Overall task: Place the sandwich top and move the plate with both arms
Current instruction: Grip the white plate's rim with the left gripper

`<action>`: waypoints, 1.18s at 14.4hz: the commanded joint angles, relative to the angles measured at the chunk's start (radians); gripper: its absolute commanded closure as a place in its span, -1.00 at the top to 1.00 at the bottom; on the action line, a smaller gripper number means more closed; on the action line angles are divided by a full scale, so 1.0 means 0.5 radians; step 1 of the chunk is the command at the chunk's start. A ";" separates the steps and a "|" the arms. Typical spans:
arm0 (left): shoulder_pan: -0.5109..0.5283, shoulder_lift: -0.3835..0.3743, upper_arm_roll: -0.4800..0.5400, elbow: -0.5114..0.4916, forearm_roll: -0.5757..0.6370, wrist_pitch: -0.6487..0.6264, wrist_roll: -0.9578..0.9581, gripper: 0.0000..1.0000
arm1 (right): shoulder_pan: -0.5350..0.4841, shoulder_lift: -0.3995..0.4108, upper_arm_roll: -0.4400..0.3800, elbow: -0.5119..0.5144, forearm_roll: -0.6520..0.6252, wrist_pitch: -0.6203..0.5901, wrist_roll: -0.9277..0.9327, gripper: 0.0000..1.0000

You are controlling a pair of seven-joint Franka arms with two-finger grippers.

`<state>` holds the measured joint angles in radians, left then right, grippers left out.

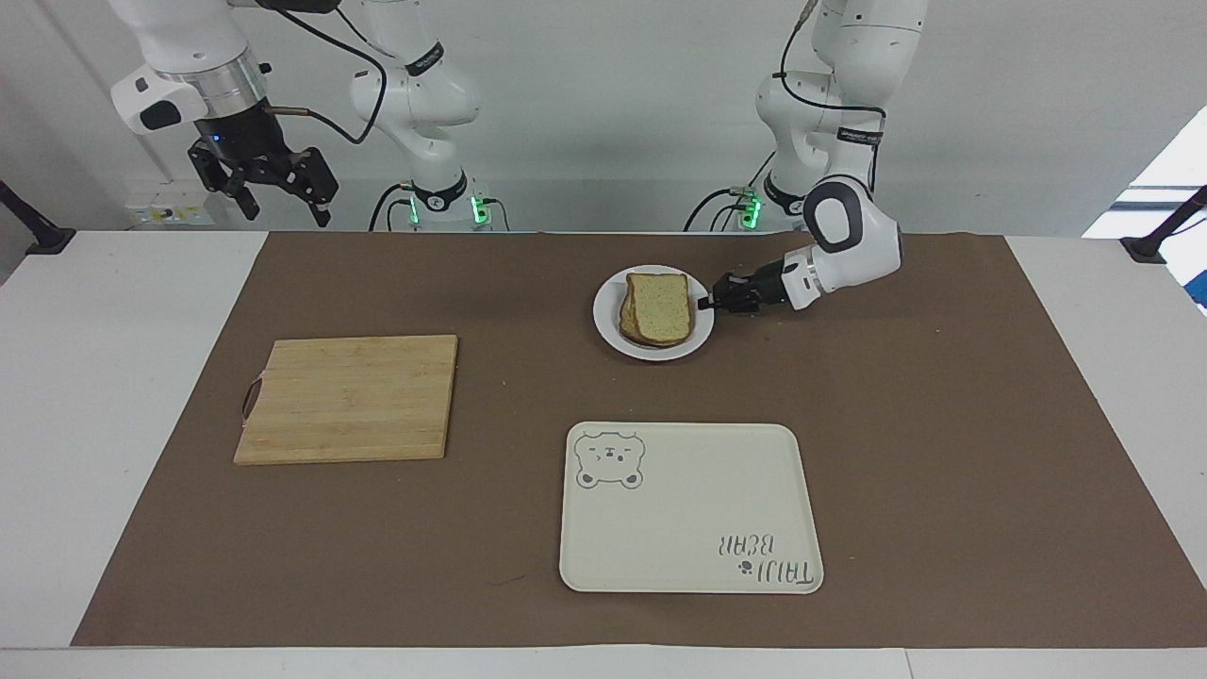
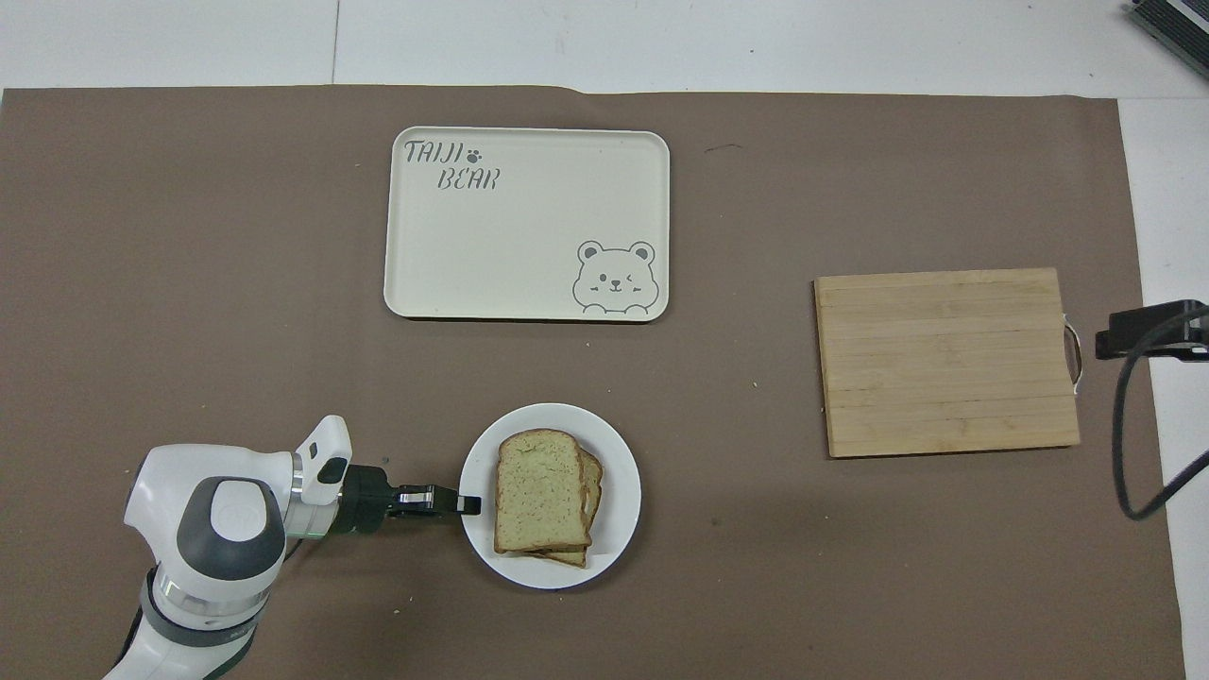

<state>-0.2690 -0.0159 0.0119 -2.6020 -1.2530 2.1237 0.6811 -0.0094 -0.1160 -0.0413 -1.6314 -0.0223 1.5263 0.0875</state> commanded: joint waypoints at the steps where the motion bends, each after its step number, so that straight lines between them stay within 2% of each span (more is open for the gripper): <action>1: -0.024 0.001 0.028 -0.006 -0.043 0.029 0.012 -1.00 | -0.006 -0.093 0.012 -0.118 -0.075 0.012 -0.025 1.00; 10: 0.234 0.026 0.031 0.163 -0.043 -0.323 0.000 -1.00 | 0.003 -0.099 0.024 -0.127 -0.072 0.022 -0.040 1.00; 15: 0.351 0.035 0.034 0.356 -0.037 -0.495 -0.110 -1.00 | 0.003 -0.099 0.030 -0.124 -0.044 0.015 -0.022 1.00; 17: 0.354 0.093 0.034 0.476 -0.028 -0.517 -0.187 -1.00 | 0.003 -0.072 0.034 -0.091 -0.041 0.028 -0.028 1.00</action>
<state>-0.1076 -0.0091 0.0325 -2.4380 -1.2587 1.9117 0.6263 -0.0060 -0.1378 -0.0288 -1.6636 -0.0414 1.5278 0.0875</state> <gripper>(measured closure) 0.956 0.000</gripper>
